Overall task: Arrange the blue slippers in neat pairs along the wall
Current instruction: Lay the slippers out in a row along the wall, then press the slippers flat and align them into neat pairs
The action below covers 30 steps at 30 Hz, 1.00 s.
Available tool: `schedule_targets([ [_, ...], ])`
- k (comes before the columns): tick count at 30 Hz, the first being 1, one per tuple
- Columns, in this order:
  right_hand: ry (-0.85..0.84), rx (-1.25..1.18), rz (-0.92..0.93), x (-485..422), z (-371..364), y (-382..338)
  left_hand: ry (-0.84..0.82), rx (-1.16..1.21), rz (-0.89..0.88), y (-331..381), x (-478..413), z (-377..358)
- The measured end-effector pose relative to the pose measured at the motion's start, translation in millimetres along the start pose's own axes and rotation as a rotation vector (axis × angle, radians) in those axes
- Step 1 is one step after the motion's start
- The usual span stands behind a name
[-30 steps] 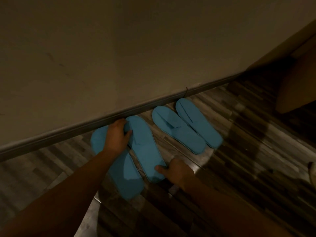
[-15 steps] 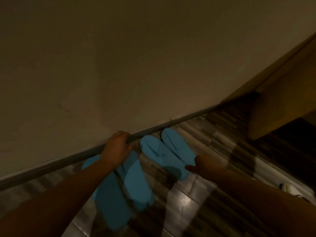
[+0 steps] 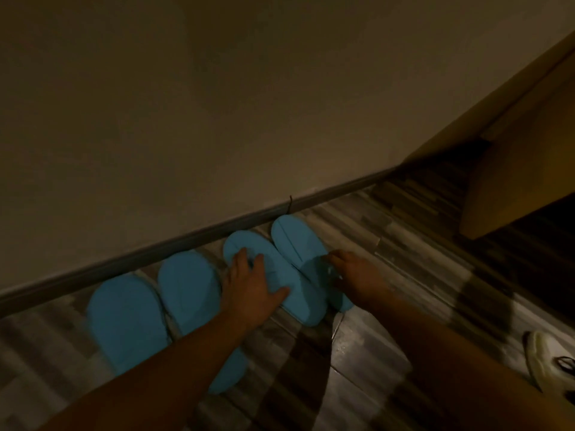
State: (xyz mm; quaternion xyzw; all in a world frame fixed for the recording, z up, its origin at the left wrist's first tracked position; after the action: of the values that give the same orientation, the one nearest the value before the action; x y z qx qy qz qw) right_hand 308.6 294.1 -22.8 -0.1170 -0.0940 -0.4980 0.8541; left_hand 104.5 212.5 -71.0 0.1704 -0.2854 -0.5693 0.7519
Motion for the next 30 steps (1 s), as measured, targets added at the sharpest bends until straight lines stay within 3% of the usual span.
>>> schedule_targets([
  [7, -0.266, 0.213, 0.205, -31.2, -21.1, 13.8, -0.041, -0.213, -0.035, 6.5, -12.1, -46.4],
  [12, -0.348, 0.225, 0.271, -47.4, -46.9, 18.2, -0.009, -0.275, -0.054, 3.3, -19.5, -55.0],
  [30, -0.270, 0.133, 0.227, -35.9, -56.4, 26.7, -0.132, -0.320, -0.350, 2.3, -31.7, -51.8],
])
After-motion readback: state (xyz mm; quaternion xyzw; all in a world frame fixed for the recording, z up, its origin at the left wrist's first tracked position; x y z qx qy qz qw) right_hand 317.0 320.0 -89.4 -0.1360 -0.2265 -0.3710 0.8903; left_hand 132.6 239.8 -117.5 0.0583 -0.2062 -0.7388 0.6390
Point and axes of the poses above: each hand's wrist, its own x-axis away from the middle knuckle, its own z-axis out of the back of the hand, y = z × x, the point moved 9 cm from there along -x, towards the middle knuckle, and after that the axes turned 4 degrees about y, right-handed, at the moved point
